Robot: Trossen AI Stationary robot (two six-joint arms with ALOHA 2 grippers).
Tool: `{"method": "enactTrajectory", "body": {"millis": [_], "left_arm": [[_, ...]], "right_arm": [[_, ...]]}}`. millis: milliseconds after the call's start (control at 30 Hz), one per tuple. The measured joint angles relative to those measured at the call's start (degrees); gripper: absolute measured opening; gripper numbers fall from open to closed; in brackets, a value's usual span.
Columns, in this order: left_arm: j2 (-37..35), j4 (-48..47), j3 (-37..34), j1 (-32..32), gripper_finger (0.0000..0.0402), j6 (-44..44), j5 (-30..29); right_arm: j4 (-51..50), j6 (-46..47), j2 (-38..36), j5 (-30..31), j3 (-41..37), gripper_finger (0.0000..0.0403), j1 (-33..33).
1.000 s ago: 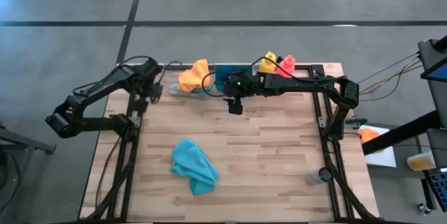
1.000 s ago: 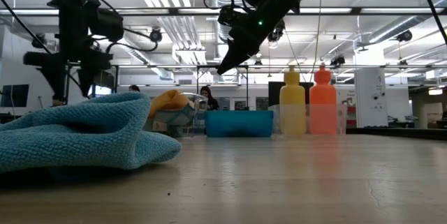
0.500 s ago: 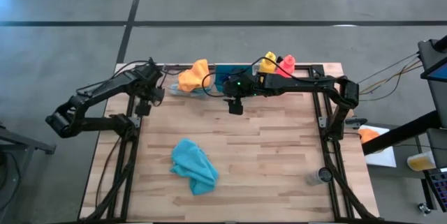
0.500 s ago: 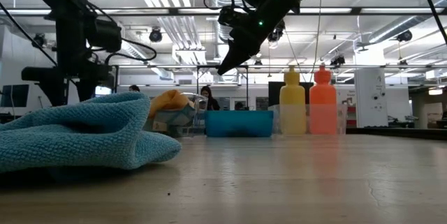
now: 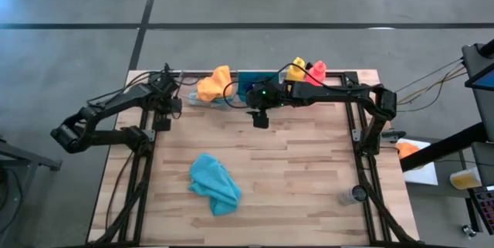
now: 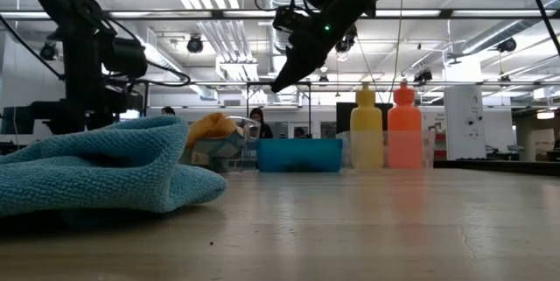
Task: Pick & Place Sports Items
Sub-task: Put the black spring keychain into the blue bin
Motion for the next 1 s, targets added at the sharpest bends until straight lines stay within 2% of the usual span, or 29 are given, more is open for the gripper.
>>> {"method": "enactTrajectory", "body": {"millis": [367,567,733,900,1000], "left_arm": [[0.3,3.7,-2.9,1.6,0.0337,-5.3,0.5],[4.1,2.5,-1.4,2.5,0.0337,-8.1,1.0],[4.2,1.8,-1.2,2.5,0.0337,-8.4,1.1],[4.5,3.6,-0.5,2.5,0.0337,-13.9,3.3],[4.5,3.3,-0.5,2.5,0.0337,-14.0,3.8]], "right_arm": [[0.0,0.0,0.0,0.0,0.0,0.0272,0.0],[-0.1,0.0,0.0,0.0,0.0,0.0272,0.0],[-0.5,0.0,0.0,0.0,0.0,0.0272,0.0],[-0.5,-0.1,0.0,0.0,-0.2,0.0272,0.0],[-0.5,-0.2,0.0,0.0,-0.3,0.0272,0.0]]}}
